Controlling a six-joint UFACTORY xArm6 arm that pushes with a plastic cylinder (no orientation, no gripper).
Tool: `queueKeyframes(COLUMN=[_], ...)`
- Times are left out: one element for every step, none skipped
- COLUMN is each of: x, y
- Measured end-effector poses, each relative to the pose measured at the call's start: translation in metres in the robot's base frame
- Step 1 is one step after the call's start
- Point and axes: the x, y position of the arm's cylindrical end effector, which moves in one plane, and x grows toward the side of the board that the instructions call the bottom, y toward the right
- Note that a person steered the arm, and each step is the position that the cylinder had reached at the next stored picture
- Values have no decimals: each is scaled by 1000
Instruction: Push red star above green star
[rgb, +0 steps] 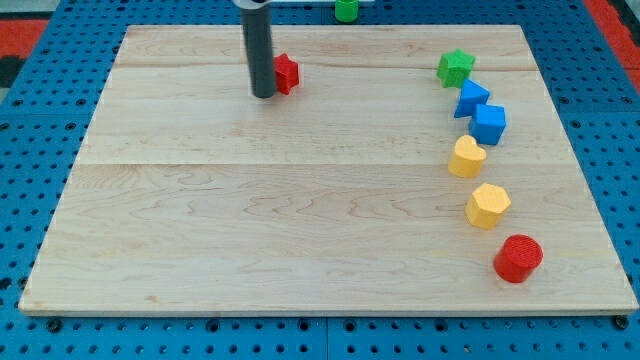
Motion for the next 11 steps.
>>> queueKeyframes(x=[-42, -55, -48, 1, -20, -63, -79, -93, -94, -94, -94], y=[5, 38, 24, 18, 64, 108, 125, 105, 136, 176, 219])
